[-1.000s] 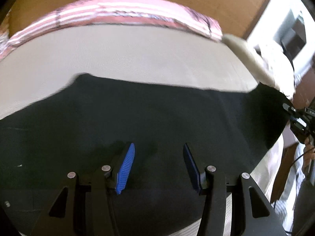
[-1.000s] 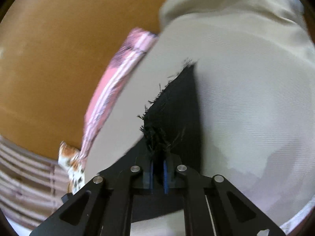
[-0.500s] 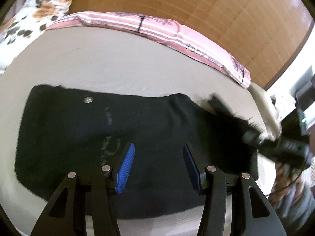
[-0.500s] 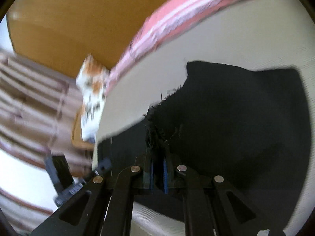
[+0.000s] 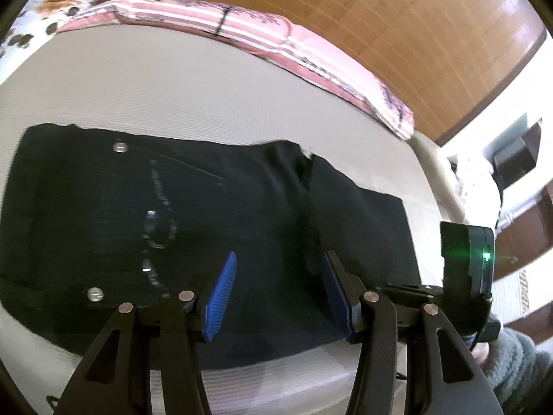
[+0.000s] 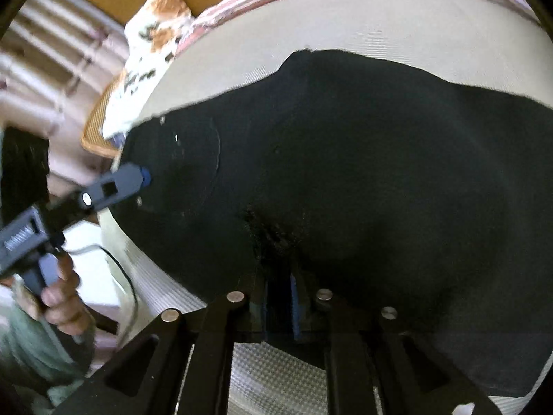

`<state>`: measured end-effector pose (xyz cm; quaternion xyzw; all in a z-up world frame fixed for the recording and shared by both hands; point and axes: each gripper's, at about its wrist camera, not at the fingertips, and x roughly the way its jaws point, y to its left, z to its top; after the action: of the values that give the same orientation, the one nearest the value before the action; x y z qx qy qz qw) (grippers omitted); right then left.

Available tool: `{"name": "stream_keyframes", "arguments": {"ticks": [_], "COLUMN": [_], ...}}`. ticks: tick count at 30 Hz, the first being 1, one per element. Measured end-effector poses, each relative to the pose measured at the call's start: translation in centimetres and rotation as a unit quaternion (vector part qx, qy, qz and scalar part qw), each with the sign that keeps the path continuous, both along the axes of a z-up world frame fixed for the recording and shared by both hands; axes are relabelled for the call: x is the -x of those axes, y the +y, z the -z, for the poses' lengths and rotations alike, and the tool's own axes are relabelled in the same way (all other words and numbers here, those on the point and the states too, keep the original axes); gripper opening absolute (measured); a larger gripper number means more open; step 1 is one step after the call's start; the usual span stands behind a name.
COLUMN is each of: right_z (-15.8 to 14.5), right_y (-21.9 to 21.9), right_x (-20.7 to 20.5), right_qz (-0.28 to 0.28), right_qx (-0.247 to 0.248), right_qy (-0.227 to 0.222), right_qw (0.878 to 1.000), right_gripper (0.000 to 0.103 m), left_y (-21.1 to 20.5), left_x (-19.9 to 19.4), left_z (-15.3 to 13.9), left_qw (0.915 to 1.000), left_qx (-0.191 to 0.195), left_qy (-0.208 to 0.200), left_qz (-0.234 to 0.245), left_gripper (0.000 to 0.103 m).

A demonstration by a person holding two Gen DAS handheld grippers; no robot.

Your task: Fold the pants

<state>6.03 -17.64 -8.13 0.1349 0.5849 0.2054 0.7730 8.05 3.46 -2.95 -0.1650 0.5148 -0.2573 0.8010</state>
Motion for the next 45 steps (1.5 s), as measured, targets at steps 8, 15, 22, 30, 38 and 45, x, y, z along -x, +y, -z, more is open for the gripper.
{"name": "stream_keyframes", "arguments": {"ticks": [8,15,22,30,38,45], "right_z": [-3.0,-3.6,-2.7,-1.9,-1.4,-1.4], "right_y": [-3.0,-8.4,-10.1,-10.8,-11.2,-11.3], "right_x": [1.3,2.5,2.6,2.7,2.8,2.8], "right_qz": [0.062,0.141,0.168,0.179,0.19,0.191], "right_qx": [-0.041,-0.06,-0.077,-0.091,-0.092,-0.073], "right_qy": [-0.027,-0.035,-0.025,-0.017,-0.01,-0.006], "right_qw": [0.997,0.988,0.983,0.98,0.977,0.979], "right_gripper": [0.045,0.045,0.045,0.045,0.045,0.045], "left_y": [-1.6,-3.6,-4.4,-5.6,-6.1,-5.7], "left_x": [-0.6,-0.9,-1.0,-1.0,-0.1,1.4], "left_z": [1.3,3.7,5.7,6.1,6.6,4.5], "left_qw": [0.996,0.9813,0.9744,0.9734,0.9712,0.9784], "left_qx": [0.052,0.081,0.067,0.071,0.071,0.058], "left_qy": [0.066,0.168,0.212,0.215,0.226,0.195], "left_qz": [0.03,0.048,0.033,0.035,0.025,0.038], "left_gripper": [0.052,0.052,0.051,0.046,0.008,0.008]}}
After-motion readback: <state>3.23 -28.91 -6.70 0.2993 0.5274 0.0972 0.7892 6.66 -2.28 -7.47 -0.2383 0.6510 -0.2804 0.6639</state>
